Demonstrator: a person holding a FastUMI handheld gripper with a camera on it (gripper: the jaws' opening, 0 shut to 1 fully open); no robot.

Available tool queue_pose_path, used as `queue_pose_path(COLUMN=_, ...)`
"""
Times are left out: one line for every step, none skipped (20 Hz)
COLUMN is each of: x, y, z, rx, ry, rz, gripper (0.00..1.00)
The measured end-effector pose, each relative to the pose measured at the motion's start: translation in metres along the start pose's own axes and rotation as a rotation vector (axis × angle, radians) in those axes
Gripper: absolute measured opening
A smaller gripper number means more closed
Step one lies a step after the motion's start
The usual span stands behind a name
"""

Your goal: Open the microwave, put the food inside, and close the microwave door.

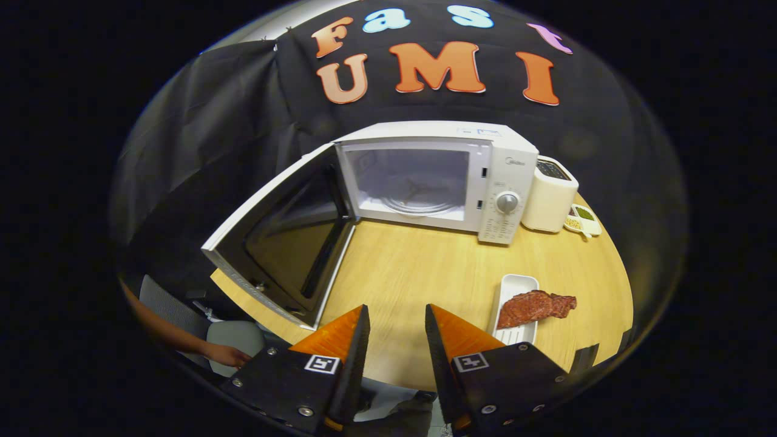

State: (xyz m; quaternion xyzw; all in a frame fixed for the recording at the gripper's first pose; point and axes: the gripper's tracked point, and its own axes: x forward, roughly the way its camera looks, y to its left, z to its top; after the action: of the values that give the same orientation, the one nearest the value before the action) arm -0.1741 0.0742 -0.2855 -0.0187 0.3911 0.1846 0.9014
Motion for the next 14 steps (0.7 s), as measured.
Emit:
queue_pose_path(x=0.001, y=-0.015, z=-0.003, rx=0.015, ry=0.018, rz=-0.005, gripper=0.58)
queue_pose_path(x=0.002, y=-0.030, z=-0.004, rx=0.031, ry=0.036, rz=-0.010, gripper=0.63)
queue_pose_path(x=0.002, y=-0.045, z=-0.004, rx=0.044, ry=0.052, rz=-0.013, gripper=0.66)
queue_pose_path(x=0.004, y=-0.061, z=-0.003, rx=0.056, ry=0.064, rz=-0.023, gripper=0.71)
queue_pose_path(x=0.005, y=-0.075, z=-0.003, rx=0.069, ry=0.081, rz=-0.025, gripper=0.74)
queue_pose_path(x=0.007, y=-0.089, z=-0.002, rx=0.081, ry=0.095, rz=-0.026, gripper=0.75)
queue_pose_path(x=0.008, y=-0.099, z=-0.002, rx=0.090, ry=0.111, rz=-0.024, gripper=0.77)
queue_pose_path(x=0.010, y=-0.111, z=-0.002, rx=0.098, ry=0.125, rz=-0.021, gripper=0.80)
queue_pose_path(x=0.010, y=-0.123, z=0.000, rx=0.105, ry=0.135, rz=-0.022, gripper=0.82)
queue_pose_path(x=0.012, y=-0.133, z=0.001, rx=0.113, ry=0.145, rz=-0.018, gripper=0.83)
queue_pose_path(x=0.013, y=-0.144, z=0.001, rx=0.121, ry=0.159, rz=-0.022, gripper=0.84)
queue_pose_path(x=0.015, y=-0.153, z=0.002, rx=0.133, ry=0.166, rz=-0.018, gripper=0.84)
queue_pose_path(x=0.018, y=-0.162, z=0.002, rx=0.144, ry=0.175, rz=-0.014, gripper=0.85)
queue_pose_path(x=0.022, y=-0.172, z=0.001, rx=0.153, ry=0.186, rz=-0.010, gripper=0.86)
